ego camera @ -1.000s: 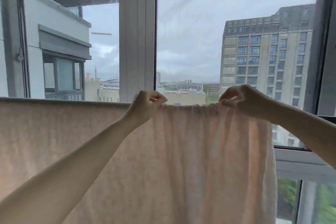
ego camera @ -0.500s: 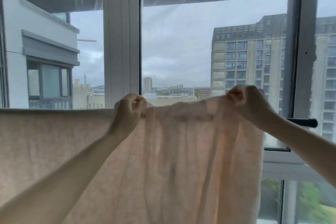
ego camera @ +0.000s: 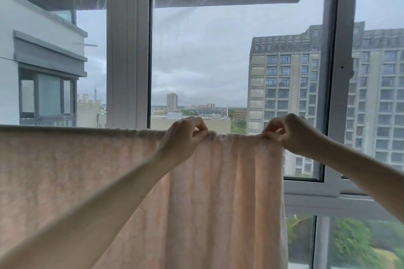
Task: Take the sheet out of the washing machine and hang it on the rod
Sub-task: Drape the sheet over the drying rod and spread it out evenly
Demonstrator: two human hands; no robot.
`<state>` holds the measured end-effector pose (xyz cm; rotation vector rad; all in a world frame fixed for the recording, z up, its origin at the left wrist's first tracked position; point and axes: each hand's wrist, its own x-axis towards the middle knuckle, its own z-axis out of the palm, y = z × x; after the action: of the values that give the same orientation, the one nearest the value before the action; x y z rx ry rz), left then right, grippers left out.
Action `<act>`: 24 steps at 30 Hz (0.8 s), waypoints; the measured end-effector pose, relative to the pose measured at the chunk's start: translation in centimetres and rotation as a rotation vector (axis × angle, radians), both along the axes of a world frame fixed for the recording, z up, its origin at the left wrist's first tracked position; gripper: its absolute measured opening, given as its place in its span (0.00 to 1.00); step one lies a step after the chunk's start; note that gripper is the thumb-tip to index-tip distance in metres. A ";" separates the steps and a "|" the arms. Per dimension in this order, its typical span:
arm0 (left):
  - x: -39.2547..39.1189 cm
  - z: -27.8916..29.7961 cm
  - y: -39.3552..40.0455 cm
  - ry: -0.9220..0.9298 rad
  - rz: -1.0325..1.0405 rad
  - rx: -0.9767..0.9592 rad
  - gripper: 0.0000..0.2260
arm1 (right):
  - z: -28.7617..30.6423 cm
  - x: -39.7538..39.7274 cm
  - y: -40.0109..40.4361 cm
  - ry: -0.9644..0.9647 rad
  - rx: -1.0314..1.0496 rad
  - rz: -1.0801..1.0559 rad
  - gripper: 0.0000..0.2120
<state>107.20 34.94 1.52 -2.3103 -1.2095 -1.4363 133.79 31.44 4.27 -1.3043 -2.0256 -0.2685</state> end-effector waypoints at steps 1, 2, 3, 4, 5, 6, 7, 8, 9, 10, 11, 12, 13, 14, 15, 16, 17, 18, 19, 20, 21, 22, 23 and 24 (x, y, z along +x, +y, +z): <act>0.4 0.1 0.0 -0.021 0.016 -0.016 0.04 | 0.0 0.0 0.1 0.027 0.030 -0.006 0.04; 0.6 0.3 0.0 -0.038 0.049 -0.015 0.06 | 0.0 0.2 0.2 0.067 0.068 -0.017 0.04; 0.7 0.5 0.1 -0.070 0.096 0.013 0.06 | 0.2 0.6 0.2 0.128 0.116 -0.032 0.05; 0.4 0.7 0.2 -0.127 0.148 0.059 0.06 | 0.6 1.1 0.2 0.202 0.167 -0.049 0.06; 0.0 0.9 0.4 -0.201 0.196 0.101 0.06 | 1.0 1.9 0.1 0.265 0.207 -0.058 0.06; -0.6 0.9 0.4 -0.269 0.241 0.113 0.05 | 1.2 2.8 0.1 0.292 0.206 -0.059 0.06; -1.2 0.8 0.5 -0.308 0.287 0.099 0.05 | 1.4 3.8 0.1 0.279 0.154 -0.040 0.06; -1.8 0.7 0.5 -0.313 0.333 0.075 0.04 | 1.3 4.6 -0.1 0.238 0.059 0.000 0.06; -2.1 0.5 0.5 -0.298 0.370 0.054 0.04 | 1.1 5.3 -0.2 0.187 -0.049 0.045 0.06; -1.9 0.4 0.4 -0.277 0.383 0.044 0.06 | 0.9 5.8 -0.4 0.146 -0.127 0.076 0.07; -1.3 0.2 0.1 -0.245 0.365 0.050 0.09 | 0.7 6.2 -0.5 0.116 -0.166 0.087 0.08; -0.5 0.2 -0.2 -0.201 0.318 0.061 0.12 | 0.7 6.6 -0.7 0.099 -0.177 0.096 0.09; 0.6 0.1 -0.6 -0.145 0.254 0.066 0.13 | 0.8 6.8 -0.9 0.086 -0.174 0.102 0.12; 1.9 0.1 -1.0 -0.084 0.187 0.051 0.12 | 0.9 7.1 -1.0 0.076 -0.171 0.109 0.14; 3.3 0.1 -1.5 -0.022 0.123 0.023 0.11 | 0.8 7.3 -1.2 0.059 -0.171 0.114 0.15; 4.7 0.1 -1.9 0.041 0.071 -0.004 0.10 | 0.7 7.5 -1.2 0.037 -0.174 0.118 0.15; 6.0 0.1 -2.1 0.095 0.028 -0.021 0.09 | 0.5 7.7 -1.2 0.012 -0.175 0.120 0.14; 7.1 0.0 -2.1 0.129 0.001 -0.035 0.09 | 0.2 7.9 -1.2 -0.011 -0.167 0.119 0.12; 8.0 -0.1 -2.0 0.145 -0.016 -0.041 0.09 | 0.0 8.1 -1.1 -0.025 -0.151 0.110 0.11; 8.7 -0.2 -1.8 0.144 -0.023 -0.033 0.08 | -0.2 8.4 -1.2 -0.020 -0.130 0.098 0.10; 9.1 -0.3 -1.5 0.119 -0.030 -0.018 0.06 | -0.3 8.6 -1.3 -0.004 -0.111 0.088 0.09; 9.3 -0.3 -1.3 0.078 -0.033 -0.009 0.04 | -0.5 8.8 -1.4 0.017 -0.090 0.083 0.09; 9.3 -0.3 -1.0 0.034 -0.037 -0.003 0.02 | -0.7 8.7 -1.6 0.034 -0.067 0.077 0.09; 9.3 -0.3 -0.9 0.003 -0.033 -0.003 0.03 | -0.8 8.6 -1.6 0.043 -0.041 0.071 0.09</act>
<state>116.51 34.01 1.22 -2.3439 -1.1787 -1.4423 142.37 29.79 3.47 -1.2498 -2.0460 -0.1660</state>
